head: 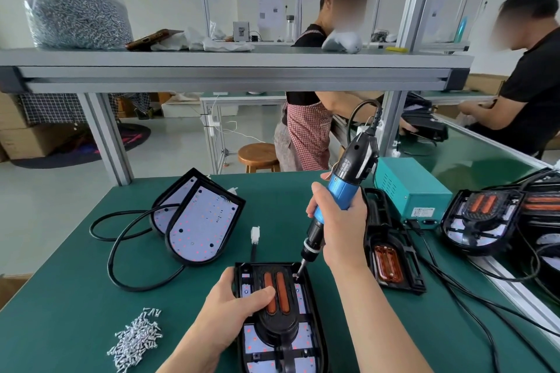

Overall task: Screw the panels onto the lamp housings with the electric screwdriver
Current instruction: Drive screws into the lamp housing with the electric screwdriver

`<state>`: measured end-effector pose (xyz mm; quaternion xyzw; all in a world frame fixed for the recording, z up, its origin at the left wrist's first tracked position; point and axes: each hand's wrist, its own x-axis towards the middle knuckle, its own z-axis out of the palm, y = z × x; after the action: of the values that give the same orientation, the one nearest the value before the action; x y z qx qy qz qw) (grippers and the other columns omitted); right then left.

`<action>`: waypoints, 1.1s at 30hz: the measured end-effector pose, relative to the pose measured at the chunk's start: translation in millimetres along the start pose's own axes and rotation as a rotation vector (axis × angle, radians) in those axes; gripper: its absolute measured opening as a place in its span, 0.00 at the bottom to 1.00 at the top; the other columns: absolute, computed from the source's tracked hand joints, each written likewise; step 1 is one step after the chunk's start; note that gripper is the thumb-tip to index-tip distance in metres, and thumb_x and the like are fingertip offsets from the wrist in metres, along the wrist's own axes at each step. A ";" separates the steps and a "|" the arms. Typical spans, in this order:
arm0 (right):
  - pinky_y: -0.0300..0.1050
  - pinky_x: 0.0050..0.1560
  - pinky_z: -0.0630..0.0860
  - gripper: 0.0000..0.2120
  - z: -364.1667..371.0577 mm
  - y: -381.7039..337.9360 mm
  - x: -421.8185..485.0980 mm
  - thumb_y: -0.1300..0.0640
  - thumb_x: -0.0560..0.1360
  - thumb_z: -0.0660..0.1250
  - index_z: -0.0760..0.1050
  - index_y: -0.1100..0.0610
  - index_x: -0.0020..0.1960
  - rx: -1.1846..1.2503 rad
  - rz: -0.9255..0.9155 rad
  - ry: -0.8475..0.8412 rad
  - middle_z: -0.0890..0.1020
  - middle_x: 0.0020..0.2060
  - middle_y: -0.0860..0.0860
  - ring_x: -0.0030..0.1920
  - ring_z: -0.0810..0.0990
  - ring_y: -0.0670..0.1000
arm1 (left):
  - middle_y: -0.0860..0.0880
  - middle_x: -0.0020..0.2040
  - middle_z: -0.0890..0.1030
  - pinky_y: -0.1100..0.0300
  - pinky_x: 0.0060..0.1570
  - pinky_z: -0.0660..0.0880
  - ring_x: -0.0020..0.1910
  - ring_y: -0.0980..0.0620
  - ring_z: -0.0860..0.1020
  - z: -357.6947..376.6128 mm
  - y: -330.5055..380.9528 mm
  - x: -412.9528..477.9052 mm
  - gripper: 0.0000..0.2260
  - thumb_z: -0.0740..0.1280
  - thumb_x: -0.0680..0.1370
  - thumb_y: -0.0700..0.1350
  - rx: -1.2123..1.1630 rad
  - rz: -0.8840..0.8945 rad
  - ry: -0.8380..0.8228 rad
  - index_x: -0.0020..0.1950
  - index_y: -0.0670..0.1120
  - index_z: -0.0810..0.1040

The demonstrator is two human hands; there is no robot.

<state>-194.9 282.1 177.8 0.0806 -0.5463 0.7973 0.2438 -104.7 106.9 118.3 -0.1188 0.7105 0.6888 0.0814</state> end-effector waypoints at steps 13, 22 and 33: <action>0.38 0.35 0.75 0.06 3.1 3.0 0.2 0.52 0.68 0.71 0.75 0.43 0.41 -0.029 -0.010 -0.099 0.74 0.26 0.52 0.28 0.72 0.50 | 0.47 0.71 0.75 0.44 0.72 0.68 0.70 0.44 0.73 -0.5 -0.7 2.1 0.53 0.80 0.57 0.61 -0.048 0.037 -0.044 0.77 0.45 0.64; 0.39 0.39 0.75 0.06 1.3 3.8 -2.6 0.54 0.70 0.71 0.77 0.46 0.45 -0.015 0.034 -0.263 0.74 0.27 0.54 0.31 0.73 0.52 | 0.53 0.58 0.84 0.54 0.61 0.76 0.58 0.54 0.81 -0.5 3.2 -0.2 0.33 0.80 0.63 0.55 -0.022 0.035 -0.030 0.65 0.49 0.75; 0.42 0.37 0.75 0.11 -6.0 -7.8 -9.0 0.55 0.69 0.73 0.81 0.49 0.51 0.110 0.056 -0.213 0.74 0.29 0.56 0.30 0.74 0.51 | 0.52 0.46 0.87 0.55 0.49 0.77 0.46 0.52 0.85 -4.1 2.2 6.1 0.21 0.81 0.68 0.48 0.064 0.012 -0.037 0.57 0.48 0.80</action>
<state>-182.6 287.1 178.4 0.1629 -0.5265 0.8195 0.1569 -110.9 102.5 118.8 -0.0989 0.7312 0.6683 0.0942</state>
